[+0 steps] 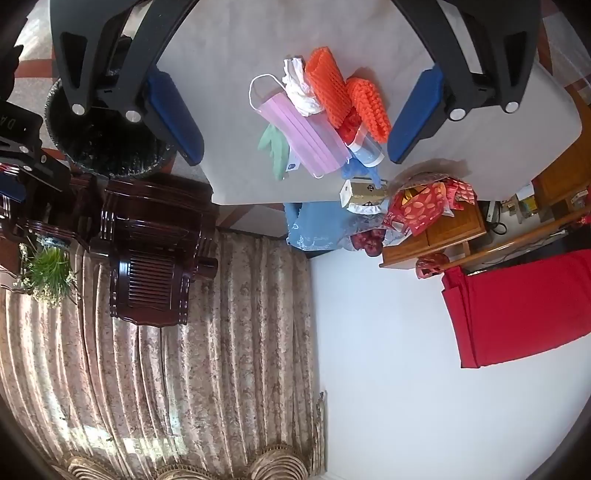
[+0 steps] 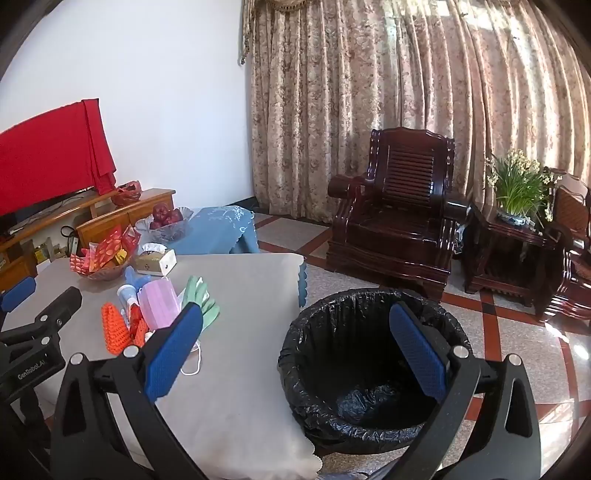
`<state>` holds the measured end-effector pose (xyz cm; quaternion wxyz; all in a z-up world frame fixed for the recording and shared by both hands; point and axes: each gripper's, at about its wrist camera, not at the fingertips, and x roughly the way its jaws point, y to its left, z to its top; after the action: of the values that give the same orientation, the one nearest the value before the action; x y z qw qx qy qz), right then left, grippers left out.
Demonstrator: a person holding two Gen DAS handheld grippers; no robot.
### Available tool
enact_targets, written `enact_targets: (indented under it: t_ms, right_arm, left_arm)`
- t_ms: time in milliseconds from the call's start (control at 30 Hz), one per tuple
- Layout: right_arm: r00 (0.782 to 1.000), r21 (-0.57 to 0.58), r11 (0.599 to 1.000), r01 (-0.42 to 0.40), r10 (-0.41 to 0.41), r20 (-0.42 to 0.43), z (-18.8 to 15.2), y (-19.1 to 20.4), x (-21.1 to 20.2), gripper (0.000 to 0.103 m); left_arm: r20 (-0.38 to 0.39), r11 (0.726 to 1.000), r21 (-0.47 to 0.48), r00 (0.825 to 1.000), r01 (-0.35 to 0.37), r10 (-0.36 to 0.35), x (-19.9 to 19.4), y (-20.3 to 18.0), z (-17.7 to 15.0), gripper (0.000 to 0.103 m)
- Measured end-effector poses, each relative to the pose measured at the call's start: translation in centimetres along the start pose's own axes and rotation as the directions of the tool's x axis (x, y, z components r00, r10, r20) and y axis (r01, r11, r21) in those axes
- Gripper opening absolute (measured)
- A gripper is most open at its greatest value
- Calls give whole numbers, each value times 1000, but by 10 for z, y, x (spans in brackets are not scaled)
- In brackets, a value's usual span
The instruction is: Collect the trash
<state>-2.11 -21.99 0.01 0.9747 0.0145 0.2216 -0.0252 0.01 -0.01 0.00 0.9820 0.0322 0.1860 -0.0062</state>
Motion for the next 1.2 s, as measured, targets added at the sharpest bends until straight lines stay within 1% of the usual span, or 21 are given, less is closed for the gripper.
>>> enact_targets:
  t_ms: [133,1200]
  right_arm:
    - [1000,3,1000,2,-2,0,-2,-5,-1,98]
    - [1000,1,1000,4,-4,-5,1,-3,-3,98]
  left_arm:
    - [-1,1000,-3,1000,1,-1,0,0,0,97]
    - [-2,1000,-4,1000,3,-3,0,0,0,97]
